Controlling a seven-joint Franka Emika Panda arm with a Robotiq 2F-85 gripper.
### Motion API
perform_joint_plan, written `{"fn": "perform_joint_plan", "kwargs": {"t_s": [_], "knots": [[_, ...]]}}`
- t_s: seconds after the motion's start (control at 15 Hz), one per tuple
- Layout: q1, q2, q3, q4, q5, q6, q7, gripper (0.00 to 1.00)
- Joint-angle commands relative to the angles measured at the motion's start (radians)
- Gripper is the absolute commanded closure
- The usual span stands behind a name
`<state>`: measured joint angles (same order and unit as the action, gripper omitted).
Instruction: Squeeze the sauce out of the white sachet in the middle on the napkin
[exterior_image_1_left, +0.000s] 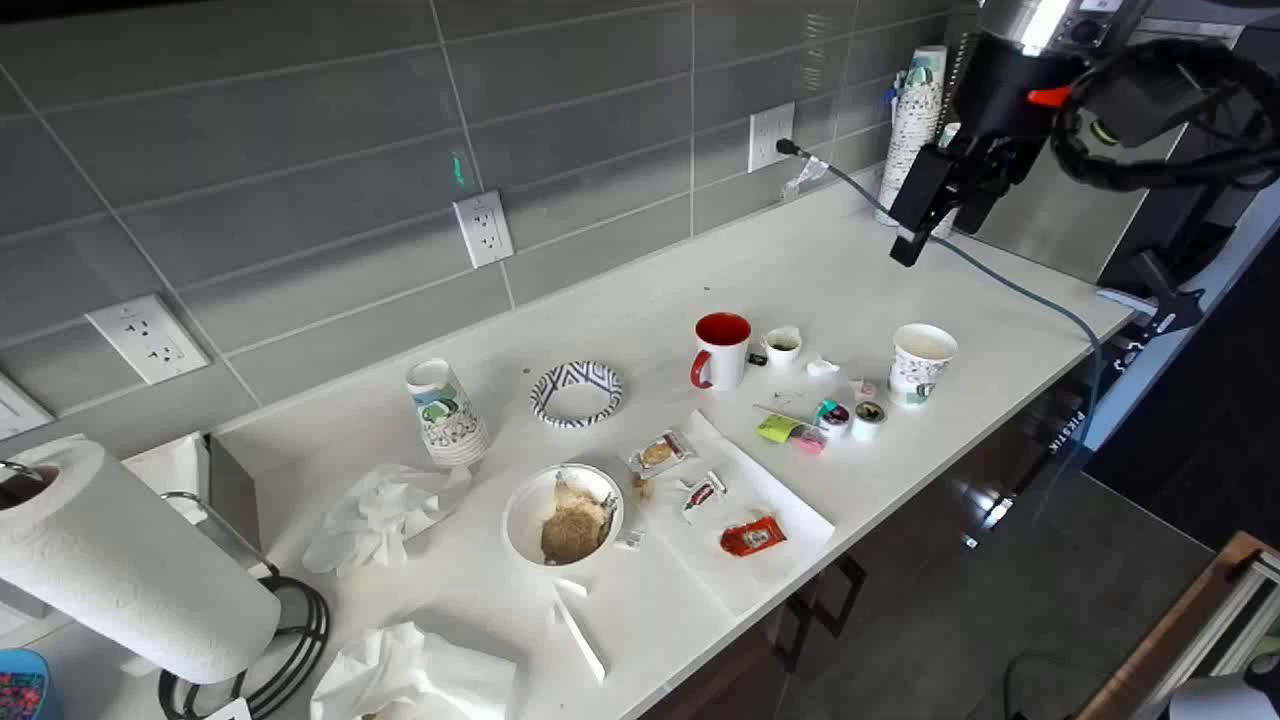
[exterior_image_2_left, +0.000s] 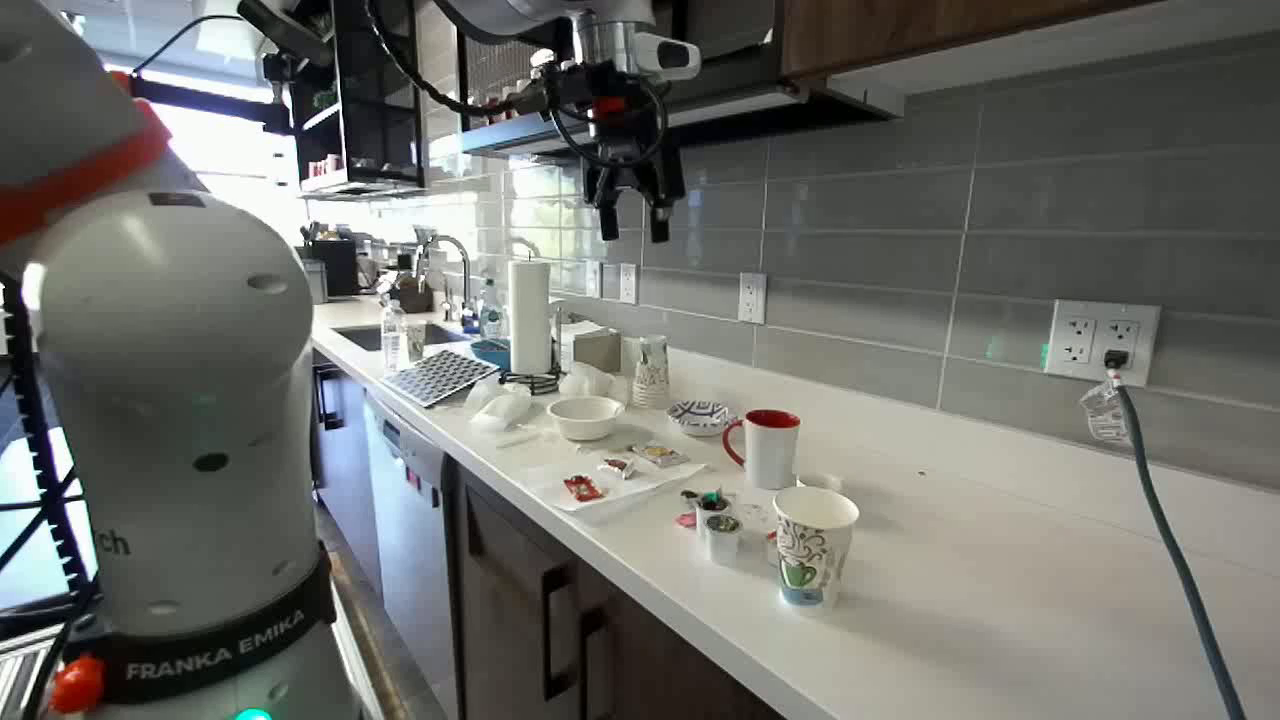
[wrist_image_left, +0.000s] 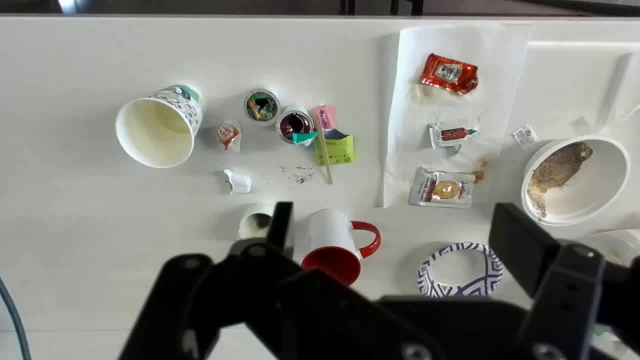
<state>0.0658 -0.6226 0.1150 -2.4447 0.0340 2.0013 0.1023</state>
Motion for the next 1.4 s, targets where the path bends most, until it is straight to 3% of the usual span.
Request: {"fn": "perform_joint_plan", "kwargs": {"t_s": [0.0,0.4,1.0,1.33], "knots": [[0.003,0.001,-0.003,0.002,-0.002,-0.002,0.002,0.0],[0.003,0.001,-0.003,0.002,-0.002,-0.002,0.002,0.0],[0.194,0.256,0.018,0.038,0.032,0.364,-0.31,0.0],[0.277,0.453,0.006,0.129,0.105,0.388,-0.548,0.0]]}}
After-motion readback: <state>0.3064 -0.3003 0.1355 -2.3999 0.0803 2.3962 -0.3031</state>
